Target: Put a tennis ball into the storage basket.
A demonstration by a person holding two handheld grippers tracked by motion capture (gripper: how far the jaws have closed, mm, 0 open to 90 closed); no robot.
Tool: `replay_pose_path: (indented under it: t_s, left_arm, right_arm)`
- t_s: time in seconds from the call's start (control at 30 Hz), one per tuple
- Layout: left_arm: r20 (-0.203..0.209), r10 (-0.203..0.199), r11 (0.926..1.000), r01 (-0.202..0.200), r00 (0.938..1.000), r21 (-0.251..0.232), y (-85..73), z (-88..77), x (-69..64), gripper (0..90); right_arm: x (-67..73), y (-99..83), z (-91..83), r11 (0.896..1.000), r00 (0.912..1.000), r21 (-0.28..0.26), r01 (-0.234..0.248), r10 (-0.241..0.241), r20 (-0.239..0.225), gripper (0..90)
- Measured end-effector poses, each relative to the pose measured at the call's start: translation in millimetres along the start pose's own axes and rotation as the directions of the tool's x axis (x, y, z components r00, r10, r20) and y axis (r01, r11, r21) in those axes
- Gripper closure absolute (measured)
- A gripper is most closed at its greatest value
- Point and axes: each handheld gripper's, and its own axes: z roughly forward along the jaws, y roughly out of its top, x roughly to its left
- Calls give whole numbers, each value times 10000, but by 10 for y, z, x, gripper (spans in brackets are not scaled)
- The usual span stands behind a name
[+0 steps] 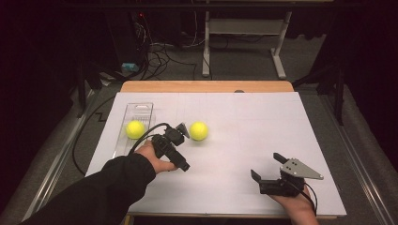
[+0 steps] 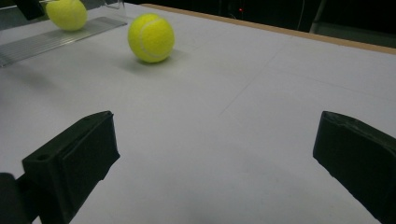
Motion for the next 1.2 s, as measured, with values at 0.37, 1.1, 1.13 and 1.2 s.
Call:
replay_pose_path:
  t_s: [0.37,1.1,1.13,1.2]
  left_arm:
    - [-20,-11,9996,11,10000,277,-62,-16,-12,7]
    - [243,144,9982,-158,9996,584,-47,116,-1,7]
    - [232,172,9980,-186,9996,605,-46,118,-8,7]
    - [261,197,9979,-212,9995,617,-45,121,-18,7]
  right_arm:
    - [211,323,523,9985,9977,382,379,-357,-582,0]
    - [562,796,2168,9702,9937,2388,422,-159,-1110,119]
    - [564,799,2210,9672,9936,2505,426,-148,-1120,136]
    - [565,797,2274,9594,9929,2788,422,-92,-1185,157]
